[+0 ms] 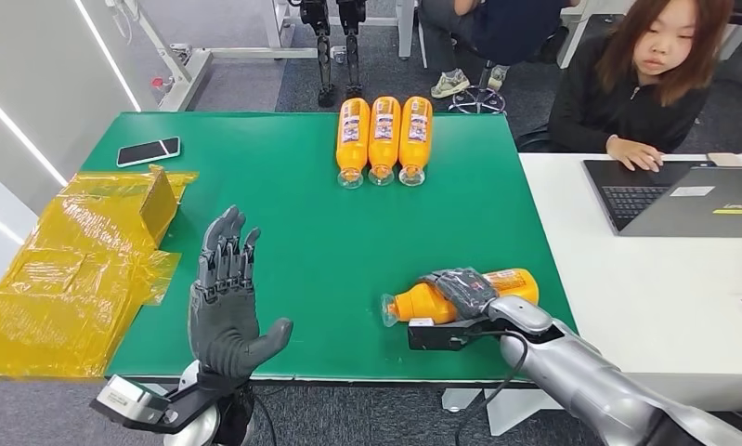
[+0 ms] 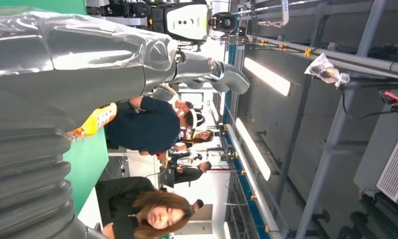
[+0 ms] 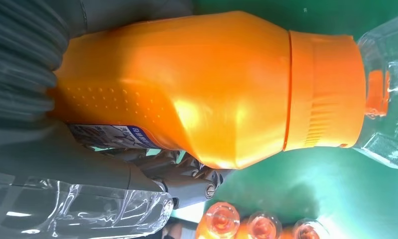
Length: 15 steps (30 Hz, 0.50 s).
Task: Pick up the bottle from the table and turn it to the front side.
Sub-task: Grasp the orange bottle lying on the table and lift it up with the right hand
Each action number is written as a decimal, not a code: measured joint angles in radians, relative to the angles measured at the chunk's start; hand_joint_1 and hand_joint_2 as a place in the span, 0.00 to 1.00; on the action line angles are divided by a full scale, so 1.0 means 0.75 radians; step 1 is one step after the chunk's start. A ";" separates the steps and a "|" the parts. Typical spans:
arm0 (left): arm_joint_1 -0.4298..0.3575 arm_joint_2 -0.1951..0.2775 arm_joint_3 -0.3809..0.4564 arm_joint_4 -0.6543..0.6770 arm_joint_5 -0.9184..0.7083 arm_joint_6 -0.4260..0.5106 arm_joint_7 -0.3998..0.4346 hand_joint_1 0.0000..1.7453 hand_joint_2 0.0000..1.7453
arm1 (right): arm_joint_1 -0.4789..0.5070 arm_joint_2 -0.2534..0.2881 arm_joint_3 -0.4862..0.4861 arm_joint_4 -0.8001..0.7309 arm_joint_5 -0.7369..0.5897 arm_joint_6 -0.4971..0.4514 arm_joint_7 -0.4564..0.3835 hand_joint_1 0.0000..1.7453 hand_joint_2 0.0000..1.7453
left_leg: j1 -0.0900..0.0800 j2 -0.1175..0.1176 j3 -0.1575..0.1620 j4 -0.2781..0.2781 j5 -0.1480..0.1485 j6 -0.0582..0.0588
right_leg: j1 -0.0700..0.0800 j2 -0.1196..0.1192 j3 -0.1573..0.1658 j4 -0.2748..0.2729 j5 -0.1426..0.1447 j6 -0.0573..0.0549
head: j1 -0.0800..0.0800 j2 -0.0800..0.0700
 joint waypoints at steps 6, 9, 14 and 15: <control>0.006 0.000 0.001 -0.004 -0.003 -0.002 0.000 0.00 1.00 | 0.135 -0.077 -0.173 -0.227 0.101 -0.008 0.030 1.00 1.00 | 0.000 -0.001 -0.004 0.000 -0.002 0.001 | 0.000 0.000 0.000 -0.002 -0.001 0.001 | 0.000 0.000; 0.011 0.000 0.002 -0.004 -0.006 -0.002 0.000 0.00 1.00 | 0.173 -0.095 -0.222 -0.286 0.122 -0.016 0.029 1.00 1.00 | 0.000 -0.001 -0.006 0.000 -0.004 0.002 | 0.000 0.000 -0.001 -0.002 -0.003 0.003 | 0.000 0.000; 0.017 0.000 0.010 -0.005 -0.027 -0.001 0.001 0.00 1.00 | 0.252 -0.102 -0.314 -0.406 0.251 -0.126 0.036 1.00 1.00 | 0.000 -0.003 -0.012 0.000 -0.004 0.003 | 0.000 -0.003 -0.004 -0.002 -0.003 0.002 | 0.001 0.000; 0.018 0.000 0.011 -0.005 -0.029 -0.001 0.001 0.00 1.00 | 0.260 -0.103 -0.321 -0.419 0.260 -0.133 0.039 1.00 1.00 | 0.000 -0.003 -0.012 0.000 -0.004 0.003 | 0.000 -0.003 -0.004 -0.002 -0.003 0.002 | 0.001 0.000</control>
